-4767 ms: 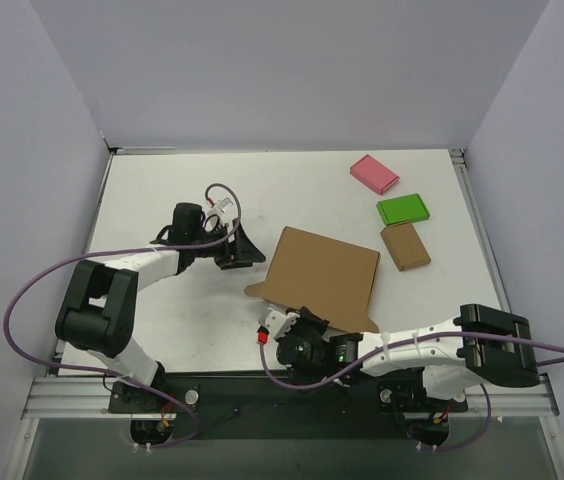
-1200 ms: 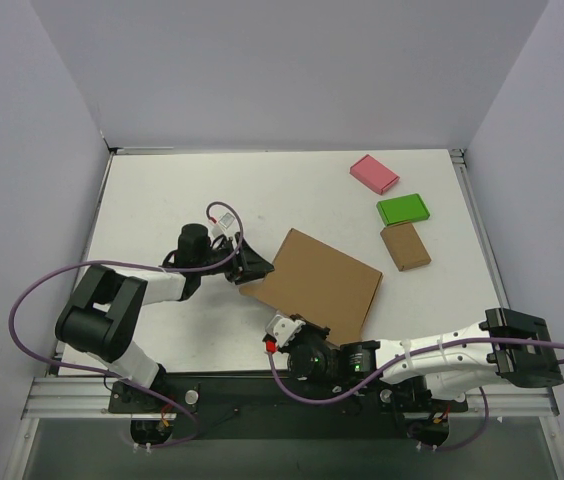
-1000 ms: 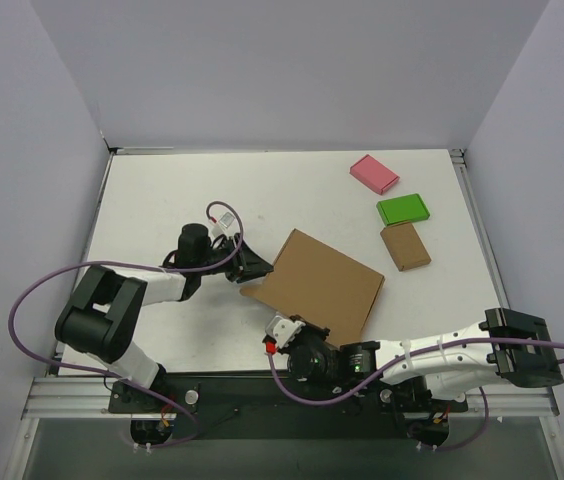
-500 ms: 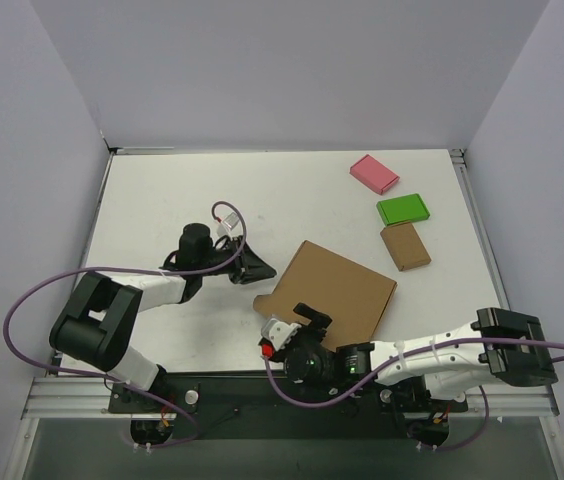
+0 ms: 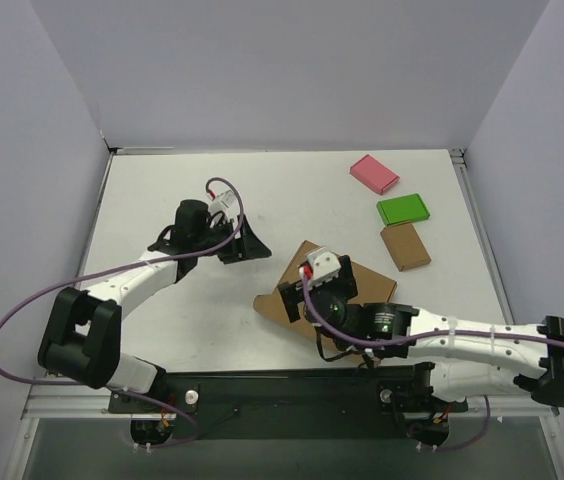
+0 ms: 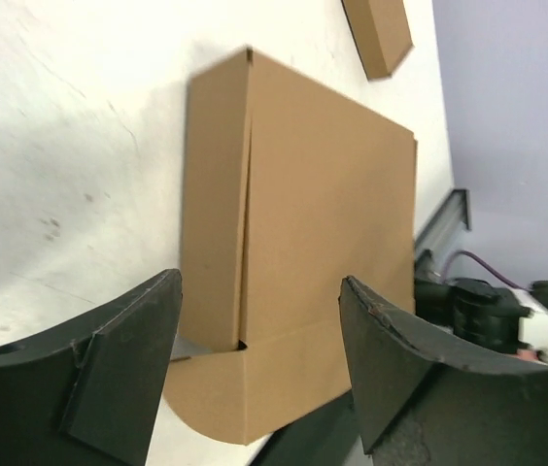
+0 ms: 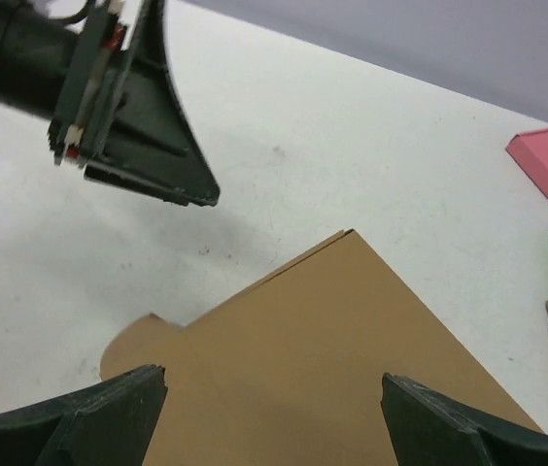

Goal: Fold the paper box

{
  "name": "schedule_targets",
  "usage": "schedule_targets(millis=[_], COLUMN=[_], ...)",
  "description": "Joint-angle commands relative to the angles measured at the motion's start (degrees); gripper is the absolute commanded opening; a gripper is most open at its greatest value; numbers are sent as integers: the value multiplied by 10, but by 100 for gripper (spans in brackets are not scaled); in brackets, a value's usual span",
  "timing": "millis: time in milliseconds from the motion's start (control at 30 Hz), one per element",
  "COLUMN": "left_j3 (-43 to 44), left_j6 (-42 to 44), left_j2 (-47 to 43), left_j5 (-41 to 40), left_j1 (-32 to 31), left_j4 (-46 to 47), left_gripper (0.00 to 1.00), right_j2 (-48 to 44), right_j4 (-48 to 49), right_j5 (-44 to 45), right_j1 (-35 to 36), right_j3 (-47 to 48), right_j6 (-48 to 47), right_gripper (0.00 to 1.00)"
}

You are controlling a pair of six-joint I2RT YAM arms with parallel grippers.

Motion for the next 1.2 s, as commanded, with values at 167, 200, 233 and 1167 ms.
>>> schedule_targets(millis=[167, 200, 233, 1167], left_j3=[80, 80, 79, 47], left_j6=[133, 134, 143, 169], left_j2=[-35, -34, -34, -87], left_j5=[-95, -93, -92, -55], left_j1=[19, 21, 21, 42], left_j4=[-105, -102, -99, -113], left_gripper=[77, 77, 77, 83], right_j2=[-141, -177, -196, -214], right_j4=[-268, -273, -273, -72], right_j5=[-190, -212, -232, -501], right_j1=[-277, -304, -334, -523], right_j3=[-34, -52, -68, -313], right_j6=[293, 303, 312, 431], right_gripper=[97, 97, 97, 14])
